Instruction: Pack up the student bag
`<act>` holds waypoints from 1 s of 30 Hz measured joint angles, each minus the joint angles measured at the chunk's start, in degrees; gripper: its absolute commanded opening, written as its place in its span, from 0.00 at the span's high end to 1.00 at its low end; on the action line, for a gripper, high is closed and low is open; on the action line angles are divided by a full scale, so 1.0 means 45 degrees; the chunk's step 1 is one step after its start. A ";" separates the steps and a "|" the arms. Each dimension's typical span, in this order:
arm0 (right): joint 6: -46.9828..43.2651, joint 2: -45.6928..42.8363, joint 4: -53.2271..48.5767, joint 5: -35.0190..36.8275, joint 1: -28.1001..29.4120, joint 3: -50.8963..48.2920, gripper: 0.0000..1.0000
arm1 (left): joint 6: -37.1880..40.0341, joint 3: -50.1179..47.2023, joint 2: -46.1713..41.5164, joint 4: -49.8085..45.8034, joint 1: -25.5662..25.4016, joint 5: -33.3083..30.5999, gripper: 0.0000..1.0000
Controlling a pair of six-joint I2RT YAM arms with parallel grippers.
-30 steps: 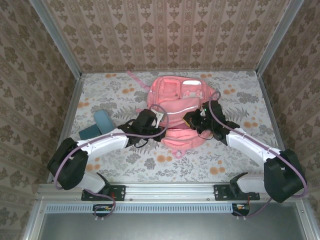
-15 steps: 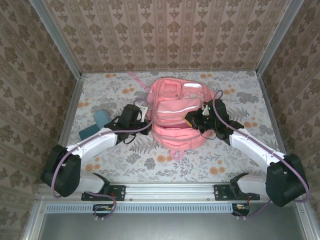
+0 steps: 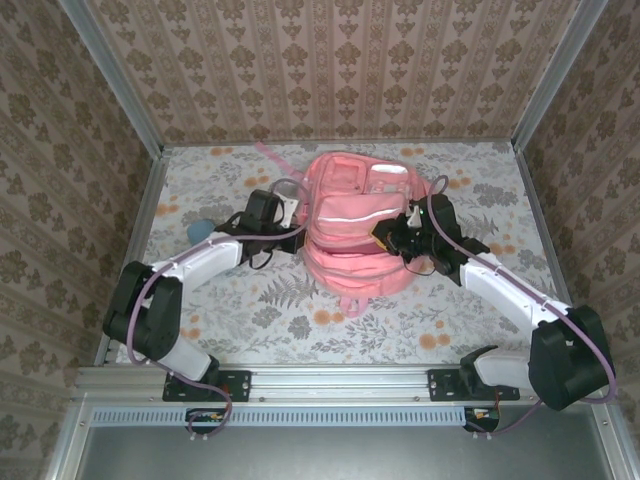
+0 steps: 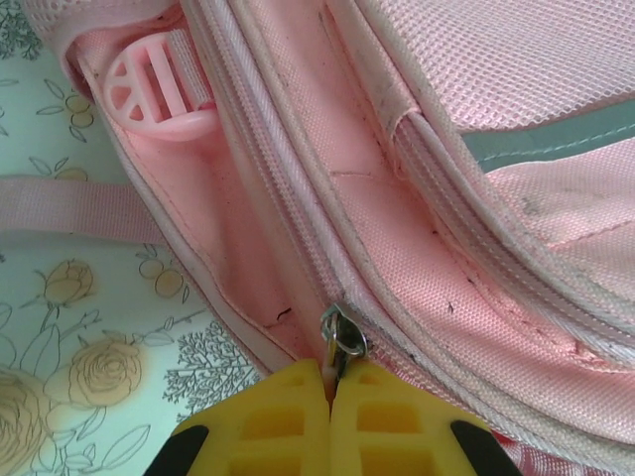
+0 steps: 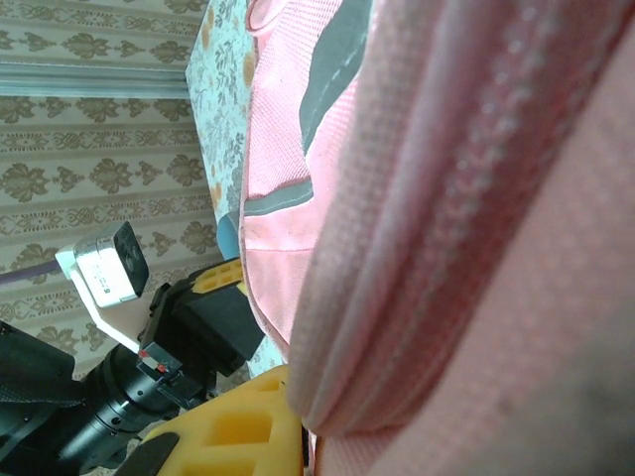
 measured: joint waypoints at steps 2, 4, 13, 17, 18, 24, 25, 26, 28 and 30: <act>-0.0005 0.0029 0.0000 0.0034 -0.0034 0.0000 0.99 | 0.0083 0.0214 0.0151 -0.0073 0.0044 0.0049 0.80; -0.0034 0.0034 -0.0010 0.0068 -0.0044 0.0000 0.99 | 0.0058 0.0301 0.0136 -0.0228 0.0185 -0.0194 0.64; -0.0024 0.0709 0.0141 0.0087 -0.0063 0.0000 0.98 | -0.1739 0.0345 -0.1933 -0.1987 0.2273 -0.3254 0.17; 0.0010 0.0947 0.0393 0.0083 -0.0063 0.0000 0.98 | -0.2657 0.0180 -0.2827 -0.3240 0.3429 -0.4609 0.09; 0.0015 0.0971 0.0427 0.0083 -0.0063 0.0000 0.98 | -0.2871 0.0024 -0.2953 -0.3492 0.3789 -0.4867 0.08; 0.0024 0.1039 0.0486 0.0058 -0.0053 -0.0005 0.98 | -0.3555 -0.0602 -0.2681 -0.4614 0.5372 -0.5260 0.05; 0.0024 0.1049 0.0491 0.0049 -0.0053 -0.0005 0.98 | -0.3565 -0.0593 -0.2448 -0.4634 0.5542 -0.5270 0.05; 0.0024 0.1059 0.0491 0.0049 -0.0053 0.0000 0.98 | -0.3570 -0.0559 -0.2210 -0.4682 0.5663 -0.5304 0.06; 0.0029 0.1088 0.0520 0.0044 -0.0049 -0.0005 0.98 | -0.3555 -0.0321 -0.1472 -0.4857 0.5848 -0.5319 0.08; 0.0029 0.1098 0.0593 0.0039 -0.0024 -0.0005 0.98 | -0.3531 0.0083 -0.0665 -0.5003 0.5950 -0.5353 0.13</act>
